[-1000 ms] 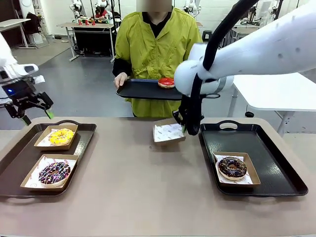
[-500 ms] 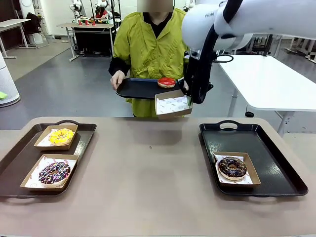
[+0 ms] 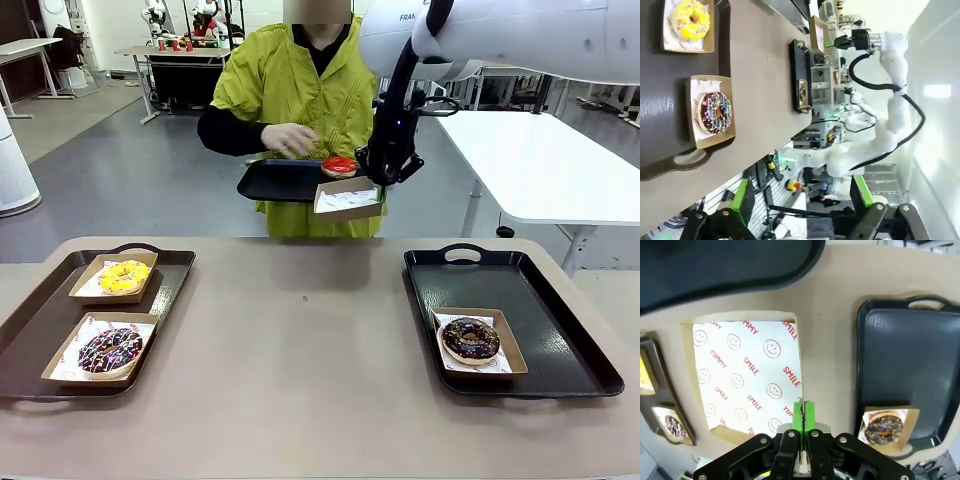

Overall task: Individually package the donuts and arrange them on the tray.
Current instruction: Place the picked Paper togo box on the Handle tray while simultaneously picking up another Paper togo box from the table with the other hand, then place the picked Paper togo box on the Handle tray.

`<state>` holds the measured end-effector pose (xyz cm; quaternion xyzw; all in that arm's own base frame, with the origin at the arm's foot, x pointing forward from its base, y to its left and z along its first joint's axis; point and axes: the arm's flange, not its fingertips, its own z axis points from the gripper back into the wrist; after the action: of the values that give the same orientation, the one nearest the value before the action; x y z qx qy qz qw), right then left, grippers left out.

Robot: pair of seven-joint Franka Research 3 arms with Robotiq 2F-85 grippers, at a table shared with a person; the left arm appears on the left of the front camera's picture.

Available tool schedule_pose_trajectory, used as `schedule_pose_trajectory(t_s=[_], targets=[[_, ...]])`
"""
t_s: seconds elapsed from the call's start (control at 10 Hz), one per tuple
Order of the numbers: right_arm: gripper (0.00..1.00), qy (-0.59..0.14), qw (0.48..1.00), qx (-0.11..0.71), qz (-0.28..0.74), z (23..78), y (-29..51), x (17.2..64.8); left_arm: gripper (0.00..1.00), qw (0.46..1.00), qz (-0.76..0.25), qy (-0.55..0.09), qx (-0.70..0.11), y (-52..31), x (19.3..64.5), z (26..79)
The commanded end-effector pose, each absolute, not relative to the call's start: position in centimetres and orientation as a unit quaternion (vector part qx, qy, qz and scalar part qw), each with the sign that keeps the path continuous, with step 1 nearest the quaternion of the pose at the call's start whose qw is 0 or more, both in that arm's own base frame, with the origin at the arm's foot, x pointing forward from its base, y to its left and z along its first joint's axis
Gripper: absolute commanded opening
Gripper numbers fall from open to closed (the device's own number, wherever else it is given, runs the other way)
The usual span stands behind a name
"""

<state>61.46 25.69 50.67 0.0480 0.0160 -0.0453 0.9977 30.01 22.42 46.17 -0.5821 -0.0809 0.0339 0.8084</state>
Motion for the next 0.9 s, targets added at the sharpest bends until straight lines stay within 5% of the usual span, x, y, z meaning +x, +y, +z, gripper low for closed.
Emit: schedule_pose_trajectory(t_s=[0.0,0.8], targets=[[0.00,0.022,0.996,0.043,-0.070,51.3,26.3,63.1,1.00,0.788,0.055,-0.065,-0.609,25.0,32.3,45.0],[0.00,0.022,0.997,0.047,-0.063,50.3,25.4,63.1,1.00,0.790,0.075,-0.049,-0.606,25.3,32.5,43.0]])
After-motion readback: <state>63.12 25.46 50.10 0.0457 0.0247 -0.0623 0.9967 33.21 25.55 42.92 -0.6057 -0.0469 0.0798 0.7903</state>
